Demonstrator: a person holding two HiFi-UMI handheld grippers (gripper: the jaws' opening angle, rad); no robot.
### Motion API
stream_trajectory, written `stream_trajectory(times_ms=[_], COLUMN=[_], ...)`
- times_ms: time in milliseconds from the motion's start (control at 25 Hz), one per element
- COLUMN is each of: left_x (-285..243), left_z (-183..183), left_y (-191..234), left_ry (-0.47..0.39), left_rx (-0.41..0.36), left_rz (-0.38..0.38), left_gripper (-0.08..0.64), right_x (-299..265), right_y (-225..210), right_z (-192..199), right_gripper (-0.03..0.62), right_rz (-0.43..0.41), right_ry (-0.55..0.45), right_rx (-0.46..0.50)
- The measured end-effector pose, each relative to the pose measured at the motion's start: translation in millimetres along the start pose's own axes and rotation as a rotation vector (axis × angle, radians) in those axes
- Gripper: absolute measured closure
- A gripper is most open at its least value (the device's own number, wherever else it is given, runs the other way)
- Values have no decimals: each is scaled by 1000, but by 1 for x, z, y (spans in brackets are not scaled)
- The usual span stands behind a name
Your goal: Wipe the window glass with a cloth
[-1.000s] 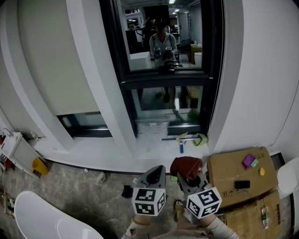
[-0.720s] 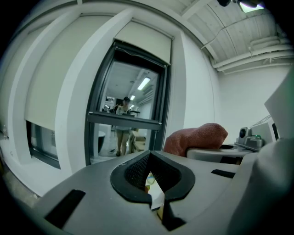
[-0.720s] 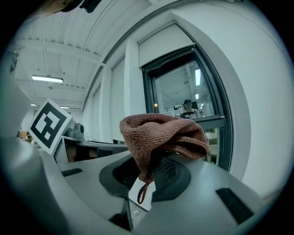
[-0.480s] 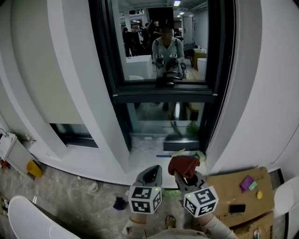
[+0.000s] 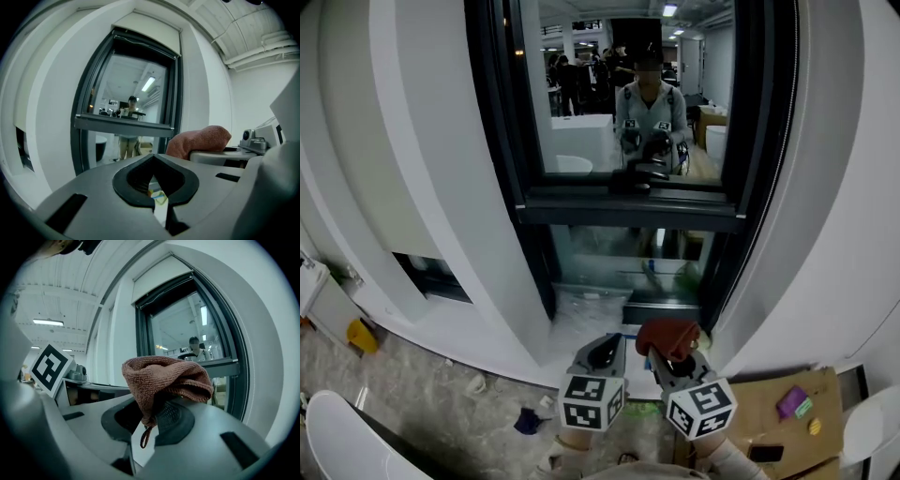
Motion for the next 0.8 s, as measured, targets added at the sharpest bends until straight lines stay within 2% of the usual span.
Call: stream_trajectory(times_ms=[520,800], left_x=[-52,-82], left_z=[-12,-26], left_y=[20,46], left_ry=[15,3], left_rx=[17,11], left_rz=[2,15], left_gripper=[556,555], right_x=[-41,-78], right_y=[-38,-51], right_z=[-6,-21], right_gripper=[549,549], right_rz=[-2,-1], right_ry=[13,1], right_rx=[-4,14])
Point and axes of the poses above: the fingertips, and each gripper's own axes: x backward along the fingers, y to its left, z out of its underside, the point moved 9 cm from there along x, backward along the fingers, and after that the axes turned 6 degrees about -x, right-handed, at the moved point
